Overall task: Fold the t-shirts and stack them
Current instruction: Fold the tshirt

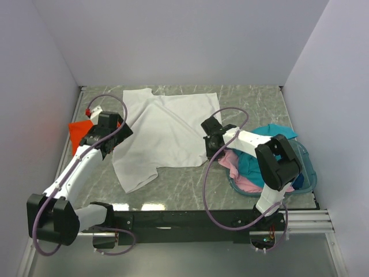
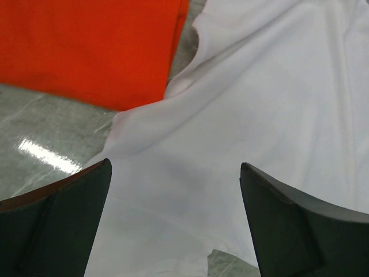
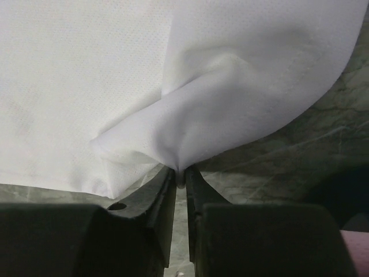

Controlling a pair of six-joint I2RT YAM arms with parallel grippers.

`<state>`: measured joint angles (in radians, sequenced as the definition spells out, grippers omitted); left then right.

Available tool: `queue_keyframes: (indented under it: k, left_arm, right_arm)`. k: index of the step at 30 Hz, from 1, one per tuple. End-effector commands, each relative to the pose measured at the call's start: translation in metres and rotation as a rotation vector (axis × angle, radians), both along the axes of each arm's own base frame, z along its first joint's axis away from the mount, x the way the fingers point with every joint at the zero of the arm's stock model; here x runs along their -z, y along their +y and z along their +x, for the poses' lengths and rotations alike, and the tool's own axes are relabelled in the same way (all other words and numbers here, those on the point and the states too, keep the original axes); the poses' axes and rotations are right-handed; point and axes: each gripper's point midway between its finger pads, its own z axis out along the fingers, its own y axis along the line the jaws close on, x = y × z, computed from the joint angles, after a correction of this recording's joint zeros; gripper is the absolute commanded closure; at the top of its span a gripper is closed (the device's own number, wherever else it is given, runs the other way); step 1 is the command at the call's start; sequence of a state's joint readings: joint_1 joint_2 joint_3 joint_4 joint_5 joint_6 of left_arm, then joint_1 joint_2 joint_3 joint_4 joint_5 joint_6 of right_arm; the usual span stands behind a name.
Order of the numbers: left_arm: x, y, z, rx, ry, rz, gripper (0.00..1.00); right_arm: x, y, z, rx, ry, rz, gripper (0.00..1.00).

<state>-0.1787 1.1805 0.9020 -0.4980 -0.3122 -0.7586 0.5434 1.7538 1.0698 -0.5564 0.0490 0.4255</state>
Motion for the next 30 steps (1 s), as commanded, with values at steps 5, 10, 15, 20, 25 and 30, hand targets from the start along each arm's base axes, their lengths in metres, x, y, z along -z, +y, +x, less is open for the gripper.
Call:
queue_keyframes:
  k: [5, 10, 15, 20, 25, 30]
  left_arm:
    - [0.008, 0.009, -0.032, -0.155, 0.026, 0.038, 0.01]
    - [0.037, -0.018, -0.056, -0.127, 0.107, 0.005, 0.06]
    - [0.084, -0.036, -0.091, -0.139, 0.230, -0.117, 0.18]
    - [0.094, -0.029, -0.116, -0.195, 0.252, -0.145, 0.32]
    - [0.101, -0.025, -0.134, -0.237, 0.289, -0.151, 0.38]
    - [0.117, -0.026, -0.157, -0.271, 0.357, -0.170, 0.41]
  right_arm:
    - [-0.026, -0.011, 0.007, 0.010, -0.034, -0.053, 0.85]
    - [-0.039, -0.020, 0.013, 0.031, -0.054, -0.048, 0.84]
    - [-0.045, -0.032, 0.022, 0.067, -0.069, -0.014, 0.85]
    - [-0.042, -0.038, 0.023, 0.072, -0.053, 0.003, 0.85]
    - [-0.040, -0.041, 0.024, 0.074, -0.040, 0.011, 0.85]
    - [-0.043, -0.037, 0.027, 0.070, -0.044, 0.036, 0.85]
